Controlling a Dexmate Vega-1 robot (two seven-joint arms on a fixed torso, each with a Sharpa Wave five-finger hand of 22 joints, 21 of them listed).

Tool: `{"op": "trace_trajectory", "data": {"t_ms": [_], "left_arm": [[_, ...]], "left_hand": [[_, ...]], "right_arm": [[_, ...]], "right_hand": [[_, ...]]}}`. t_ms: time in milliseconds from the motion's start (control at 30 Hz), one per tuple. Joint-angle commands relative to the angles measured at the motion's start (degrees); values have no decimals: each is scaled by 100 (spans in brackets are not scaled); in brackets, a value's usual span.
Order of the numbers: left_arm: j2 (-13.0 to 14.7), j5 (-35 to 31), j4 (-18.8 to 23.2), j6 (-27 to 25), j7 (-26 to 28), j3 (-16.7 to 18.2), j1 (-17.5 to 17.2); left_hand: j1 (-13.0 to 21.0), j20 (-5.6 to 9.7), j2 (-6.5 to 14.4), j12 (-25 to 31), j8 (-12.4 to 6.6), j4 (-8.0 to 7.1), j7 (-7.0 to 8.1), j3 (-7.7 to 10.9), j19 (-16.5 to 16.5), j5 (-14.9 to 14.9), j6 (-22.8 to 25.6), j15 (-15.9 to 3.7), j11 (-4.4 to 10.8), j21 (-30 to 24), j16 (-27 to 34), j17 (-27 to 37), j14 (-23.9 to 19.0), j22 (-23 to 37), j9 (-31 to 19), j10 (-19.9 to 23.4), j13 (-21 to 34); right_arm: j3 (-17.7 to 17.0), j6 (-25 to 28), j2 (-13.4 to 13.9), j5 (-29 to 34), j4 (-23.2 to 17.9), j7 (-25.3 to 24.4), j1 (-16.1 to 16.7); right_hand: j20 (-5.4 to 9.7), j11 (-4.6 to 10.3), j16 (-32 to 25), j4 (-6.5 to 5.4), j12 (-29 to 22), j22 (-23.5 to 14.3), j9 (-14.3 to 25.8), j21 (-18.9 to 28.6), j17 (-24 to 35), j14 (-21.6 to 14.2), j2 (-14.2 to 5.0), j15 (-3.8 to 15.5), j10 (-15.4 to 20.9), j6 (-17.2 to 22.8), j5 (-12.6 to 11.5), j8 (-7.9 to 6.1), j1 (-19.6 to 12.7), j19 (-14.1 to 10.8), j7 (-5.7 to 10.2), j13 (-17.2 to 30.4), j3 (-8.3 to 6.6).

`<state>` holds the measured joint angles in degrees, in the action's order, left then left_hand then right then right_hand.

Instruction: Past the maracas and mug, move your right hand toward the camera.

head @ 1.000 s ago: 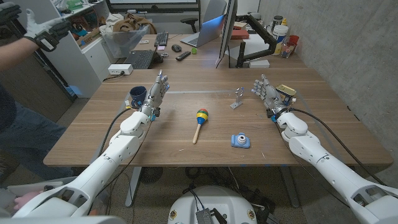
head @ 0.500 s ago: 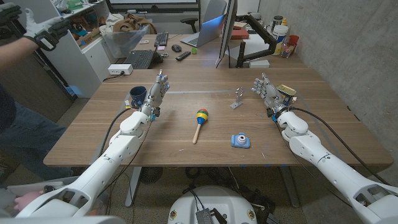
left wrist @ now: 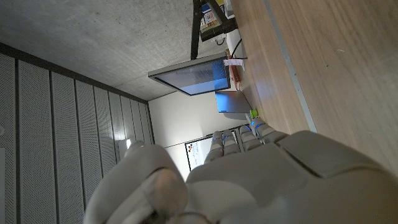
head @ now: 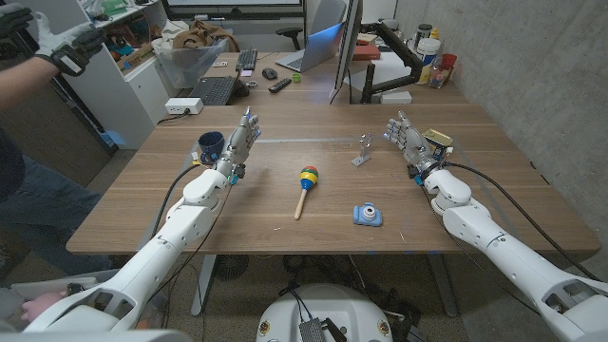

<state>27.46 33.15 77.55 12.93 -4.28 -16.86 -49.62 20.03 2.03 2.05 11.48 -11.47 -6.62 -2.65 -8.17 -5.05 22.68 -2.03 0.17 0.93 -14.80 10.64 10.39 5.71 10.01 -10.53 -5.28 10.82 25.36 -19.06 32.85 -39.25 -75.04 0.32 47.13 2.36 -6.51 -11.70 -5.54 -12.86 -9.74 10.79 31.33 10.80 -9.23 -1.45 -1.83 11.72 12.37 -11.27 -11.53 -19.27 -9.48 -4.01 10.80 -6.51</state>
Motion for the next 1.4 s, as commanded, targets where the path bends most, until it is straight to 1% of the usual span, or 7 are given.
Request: {"op": "trace_trajectory", "data": {"t_ms": [33, 600, 833, 900, 933, 1233, 1400], "left_arm": [[51, -57, 114, -88, -7, 15, -2], [124, -27, 161, -238, -46, 44, 8], [124, -2, 136, -284, -65, 51, 39], [116, 18, 104, -293, -89, 53, 62], [116, 6, 92, -285, -88, 50, 72], [125, -39, 108, -283, -100, 30, 132], [107, -47, 112, -278, -87, 22, 146]], "left_hand": [[26, 71, 35, 26, -39, 17, 0, -38, -40, 39, 61, 22, 28, 22, 17, 19, 38, 24, -25, -25, 5], [102, 53, 142, 39, -47, 34, -6, -6, -28, 41, 112, 24, 31, 52, 27, 17, 2, 28, -25, 24, 5], [138, 42, 189, 41, -44, 43, -4, 12, -19, 40, 117, 17, 48, 62, 25, 16, -2, 29, -26, 36, 5], [154, 30, 209, 46, -47, 47, -1, 20, -12, 39, 128, 16, 50, 64, 33, 16, -23, 30, -26, 54, 5], [161, 22, 217, 51, -50, 49, 2, 23, -8, 39, 138, 9, 47, 65, 35, 15, -30, 30, -26, 68, 5], [201, 3, 259, 55, -64, 61, -7, 38, 11, 33, 192, 18, 31, 73, 37, 14, -49, 31, -26, 91, 5], [220, -2, 277, 53, -62, 68, -5, 43, 13, 29, 196, 26, 27, 82, 32, 14, -45, 31, -26, 94, 5]], "right_arm": [[-18, -155, 133, 89, -72, -10, 47], [-72, -507, 153, 77, -47, 93, 150], [-163, -792, 156, 40, -86, 84, 295], [-199, -866, 131, -31, -78, 111, 335], [-209, -898, 135, -24, -81, 101, 354], [-268, -1009, 206, -40, -192, 87, 483], [-292, -1084, 156, -259, -203, 316, 505]], "right_hand": [[16, 30, -19, 25, -30, -16, 20, -40, 8, -54, -15, 5, 50, 75, -32, -31, -17, -63, 5, 13, -2], [3, 64, -27, 39, -47, -17, 22, -86, 7, -109, -19, 13, 113, 104, -29, -31, -14, -83, 43, 13, 5], [-3, 87, -40, 55, -73, -18, 23, -120, 5, -173, -21, 51, 194, 167, -31, -48, -21, -96, 74, 14, 7], [0, 114, -53, 66, -90, -19, 24, -126, 3, -230, -29, 82, 251, 240, -33, -69, -29, -153, 112, 14, 5], [0, 88, -54, 70, -97, -19, 24, -131, 2, -244, -32, 93, 275, 283, -33, -83, -32, -170, 125, 14, 4], [6, 95, -55, 83, -104, -20, 25, -152, 0, -281, -43, 99, 311, 320, -35, -86, -43, -199, 136, 14, 0], [9, 93, -50, 88, -102, -21, 25, -161, 0, -280, -47, 96, 313, 324, -35, -83, -45, -210, 135, 15, 0]]}}
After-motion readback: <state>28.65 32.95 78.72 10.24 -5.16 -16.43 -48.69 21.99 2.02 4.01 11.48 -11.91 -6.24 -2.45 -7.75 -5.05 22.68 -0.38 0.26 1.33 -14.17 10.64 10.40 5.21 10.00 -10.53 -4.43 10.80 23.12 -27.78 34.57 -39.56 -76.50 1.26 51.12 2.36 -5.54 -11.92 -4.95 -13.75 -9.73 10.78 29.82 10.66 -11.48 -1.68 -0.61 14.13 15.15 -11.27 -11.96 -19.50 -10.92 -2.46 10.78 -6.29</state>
